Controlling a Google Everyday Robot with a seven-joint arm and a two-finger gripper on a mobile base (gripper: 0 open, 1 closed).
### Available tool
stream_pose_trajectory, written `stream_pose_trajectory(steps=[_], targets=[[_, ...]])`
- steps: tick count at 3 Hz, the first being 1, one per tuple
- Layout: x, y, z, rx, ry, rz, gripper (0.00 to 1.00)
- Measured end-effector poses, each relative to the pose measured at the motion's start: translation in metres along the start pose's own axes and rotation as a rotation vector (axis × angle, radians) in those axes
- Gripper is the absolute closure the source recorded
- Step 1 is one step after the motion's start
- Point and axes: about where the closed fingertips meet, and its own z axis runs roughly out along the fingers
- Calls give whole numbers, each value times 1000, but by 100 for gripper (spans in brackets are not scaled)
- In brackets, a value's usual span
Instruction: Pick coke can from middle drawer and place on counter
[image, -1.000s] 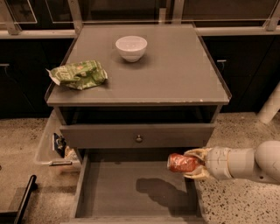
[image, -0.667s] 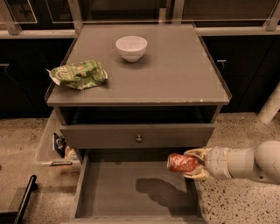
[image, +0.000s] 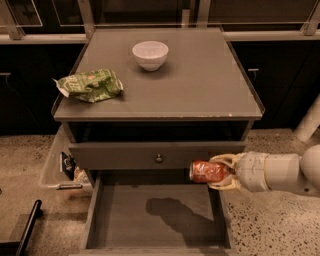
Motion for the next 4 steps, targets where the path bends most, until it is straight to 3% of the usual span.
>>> stream_pose_trajectory(steps=[2,3,4], targets=[[-82,-89,-52,75,-3,-144,100],[-144,-163,-52,98,-26,-211,100],[-145,-169,-42,106,-25,-221,100]])
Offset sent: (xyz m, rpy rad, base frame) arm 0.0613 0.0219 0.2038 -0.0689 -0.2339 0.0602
